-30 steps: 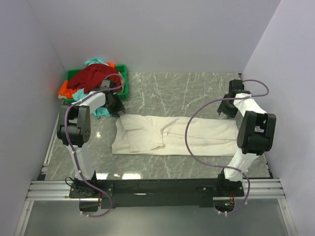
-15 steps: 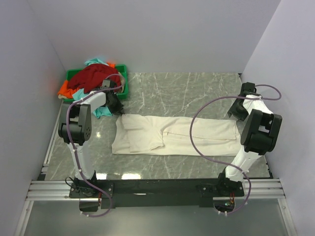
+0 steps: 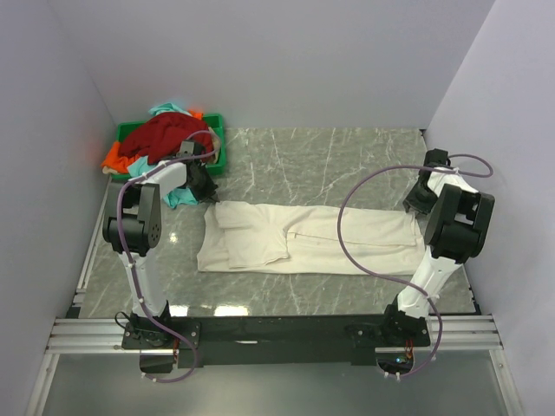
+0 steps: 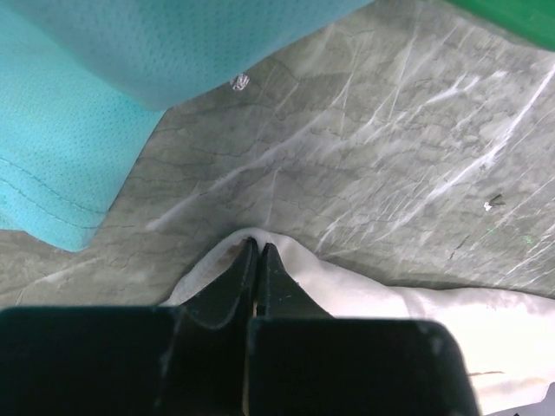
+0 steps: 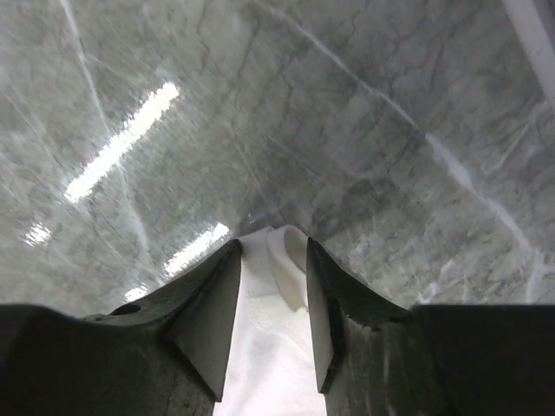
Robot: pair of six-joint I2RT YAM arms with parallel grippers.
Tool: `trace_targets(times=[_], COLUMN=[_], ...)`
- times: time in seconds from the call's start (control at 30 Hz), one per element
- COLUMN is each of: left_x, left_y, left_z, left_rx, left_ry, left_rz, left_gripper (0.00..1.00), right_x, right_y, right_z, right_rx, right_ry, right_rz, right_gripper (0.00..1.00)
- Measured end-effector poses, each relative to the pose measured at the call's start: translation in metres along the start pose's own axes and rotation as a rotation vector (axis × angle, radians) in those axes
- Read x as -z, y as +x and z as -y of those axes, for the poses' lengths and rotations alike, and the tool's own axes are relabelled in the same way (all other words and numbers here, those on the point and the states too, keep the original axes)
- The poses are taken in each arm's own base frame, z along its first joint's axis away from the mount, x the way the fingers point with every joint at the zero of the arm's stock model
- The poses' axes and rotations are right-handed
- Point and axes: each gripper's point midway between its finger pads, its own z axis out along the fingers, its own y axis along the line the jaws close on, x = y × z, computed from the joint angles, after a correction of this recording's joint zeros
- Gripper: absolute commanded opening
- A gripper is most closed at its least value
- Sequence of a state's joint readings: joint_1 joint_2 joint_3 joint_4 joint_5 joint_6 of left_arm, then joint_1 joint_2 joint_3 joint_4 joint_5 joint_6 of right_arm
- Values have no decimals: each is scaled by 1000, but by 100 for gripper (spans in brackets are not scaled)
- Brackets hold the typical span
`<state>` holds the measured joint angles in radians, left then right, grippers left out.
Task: Fold and stack the t-shirts
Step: Fold the tshirt
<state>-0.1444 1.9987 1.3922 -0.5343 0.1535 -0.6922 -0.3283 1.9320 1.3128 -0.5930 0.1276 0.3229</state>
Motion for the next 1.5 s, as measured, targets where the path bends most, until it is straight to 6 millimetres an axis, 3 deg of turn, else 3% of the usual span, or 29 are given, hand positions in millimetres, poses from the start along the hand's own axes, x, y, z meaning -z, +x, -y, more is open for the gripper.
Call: trace_targets(times=[0.33,0.47,0.53,0.97,1.3,1.33,1.4,1.43,1.47,1.5], left_x=[-2,-2,-3,7,11,11,11,12,12,14], left_y=[3,2,2,-6,-11,-11,-10,-10,-11,-12], left_z=[-3,-3,-4,-16,-14,-14,-15,-15,-14,-14], left_rx=[2,2,2,22,18,18,16,16,12,4], left_ry=[-6,-5,-5,-23,-17,-17,-18,-19,-20,-20], left_rz=[-6,-3,-1,50,71,71,69,69,68,69], left_gripper=[0,0,0,0,0,4,14,27,34,47], right_x=[-5,-5,-5,-6,-7,-7,-6,-6,-6,-5], right_y=[-11,-11,-11,-13,-14,-14,-13,-13,-13,-13], right_z=[2,2,2,10,19,19,19,19,19,20], right_rx=[-11,-11,-13,-29,-46,-46,-51,-53,-54,-51], right_ry=[5,3,3,26,40,40,40,40,41,43], right_rz=[19,20,20,23,18,18,17,16,15,11], right_gripper=[19,1,0,0,0,6,28,36,39,42])
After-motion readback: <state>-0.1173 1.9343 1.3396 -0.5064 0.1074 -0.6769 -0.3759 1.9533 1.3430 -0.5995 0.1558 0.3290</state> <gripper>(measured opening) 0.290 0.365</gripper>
